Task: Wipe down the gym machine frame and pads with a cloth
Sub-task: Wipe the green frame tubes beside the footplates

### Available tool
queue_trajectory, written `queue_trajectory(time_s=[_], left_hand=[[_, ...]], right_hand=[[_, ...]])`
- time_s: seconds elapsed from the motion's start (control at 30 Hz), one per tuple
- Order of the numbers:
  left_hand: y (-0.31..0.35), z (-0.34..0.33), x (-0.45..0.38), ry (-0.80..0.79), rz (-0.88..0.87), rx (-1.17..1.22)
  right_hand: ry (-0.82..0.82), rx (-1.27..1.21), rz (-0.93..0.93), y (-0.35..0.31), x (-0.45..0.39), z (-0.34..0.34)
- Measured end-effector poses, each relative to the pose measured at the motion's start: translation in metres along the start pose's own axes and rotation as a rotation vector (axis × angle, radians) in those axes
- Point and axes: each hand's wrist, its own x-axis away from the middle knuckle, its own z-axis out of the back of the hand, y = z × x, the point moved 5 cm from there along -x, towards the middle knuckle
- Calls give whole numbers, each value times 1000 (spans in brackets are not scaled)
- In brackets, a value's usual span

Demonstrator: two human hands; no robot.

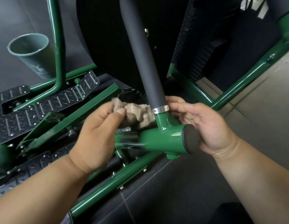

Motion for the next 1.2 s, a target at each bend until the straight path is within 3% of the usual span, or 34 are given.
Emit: queue_trajectory(time_s=[0.07, 0.23, 0.3, 0.4, 0.47, 0.53, 0.63, 0.7, 0.83, 0.93, 1.07, 1.2], left_hand=[[11, -2, 1, -8, -30, 26], [23, -22, 19, -265, -120, -91], [22, -8, 16, -115, -139, -204], [26, 29, 8, 384, -116, -546], [24, 38, 3, 496, -67, -529], [16, 30, 2, 389, -48, -488], [6, -6, 13, -75, -77, -422], [13, -27, 13, -246, -36, -279], [5, -27, -2, -154, 337, 225], [-2, -24, -6, -302, 193, 4], [5, -41, -7, -438, 31, -87], [-18, -42, -19, -390, 195, -151]], right_hand=[[-7, 26, 16, -1, 1, -2], [-8, 5, 32, -4, 4, -7], [-22, 35, 37, -5, 4, -9], [-33, 56, 53, -7, 5, -9], [-41, 70, 72, -8, 6, -7], [-33, 127, 103, -8, 5, -3], [-22, 195, 157, -8, 4, 2], [-14, 194, 166, -8, 2, 1], [7, 118, 113, -2, -7, 1], [38, 196, 129, -2, -13, 5], [27, 287, 150, -9, -13, -1], [8, 235, 151, -10, -11, -6]])
